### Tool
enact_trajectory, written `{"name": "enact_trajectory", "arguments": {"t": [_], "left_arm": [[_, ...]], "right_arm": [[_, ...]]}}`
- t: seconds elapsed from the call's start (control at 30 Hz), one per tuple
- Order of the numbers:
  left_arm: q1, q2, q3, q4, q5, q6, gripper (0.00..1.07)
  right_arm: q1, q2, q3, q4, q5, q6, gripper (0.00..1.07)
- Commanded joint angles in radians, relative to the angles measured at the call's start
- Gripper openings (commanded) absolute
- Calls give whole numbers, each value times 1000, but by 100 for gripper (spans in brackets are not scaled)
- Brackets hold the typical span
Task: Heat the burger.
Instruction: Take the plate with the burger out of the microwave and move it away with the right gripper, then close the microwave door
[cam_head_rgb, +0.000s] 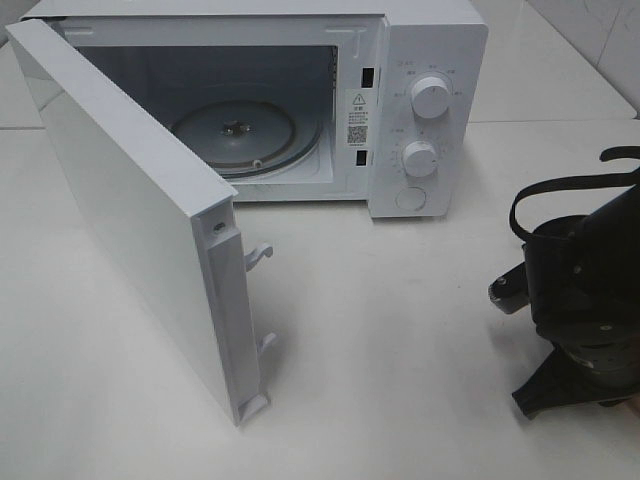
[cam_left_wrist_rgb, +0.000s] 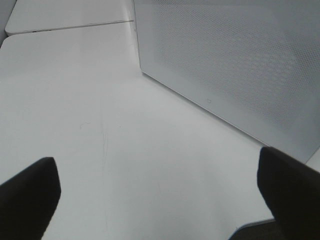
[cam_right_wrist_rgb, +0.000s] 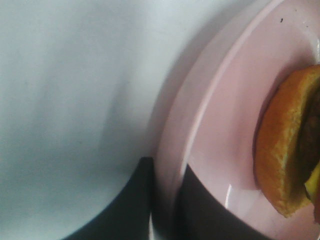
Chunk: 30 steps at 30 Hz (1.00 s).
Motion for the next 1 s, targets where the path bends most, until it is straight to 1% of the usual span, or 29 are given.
{"name": "enact_trajectory", "arguments": {"t": [0.03, 0.2, 0.27, 0.37, 0.43, 0.47, 0.53, 0.57, 0.6, 0.63, 0.7, 0.8, 0.87, 1.0], "left_arm": [[0, -20, 2, -1, -15, -9, 100], [0, -20, 2, -1, -15, -9, 100], [0, -20, 2, -1, -15, -9, 100], [0, -20, 2, -1, -15, -9, 100], [0, -20, 2, -1, -15, -9, 100], [0, -20, 2, -1, -15, -9, 100], [0, -20, 2, -1, -15, -9, 100], [0, -20, 2, -1, -15, -9, 100], [0, -20, 2, -1, -15, -9, 100], [0, -20, 2, -1, -15, -9, 100], [0, -20, 2, -1, -15, -9, 100], [0, -20, 2, -1, -15, -9, 100], [0, -20, 2, -1, -15, -9, 100], [0, -20, 2, -1, -15, -9, 100]], "right_arm": [[2, 4, -3, -35, 61, 22, 1], [2, 19, -3, -36, 59, 46, 3], [2, 23, -3, -29, 58, 51, 6], [2, 23, -3, -28, 58, 51, 8], [2, 23, -3, -26, 58, 50, 14], [2, 23, -3, -26, 58, 50, 14], [2, 21, -3, -1, 60, 29, 27], [2, 21, -3, -1, 60, 29, 27], [2, 13, -3, 18, 62, 4, 35], [2, 13, -3, 18, 62, 4, 35], [2, -11, -3, 38, 62, -28, 42], [2, -24, -3, 50, 62, -43, 43], [2, -97, -3, 77, 63, -93, 45], [2, -158, -3, 97, 69, -129, 45]]}}
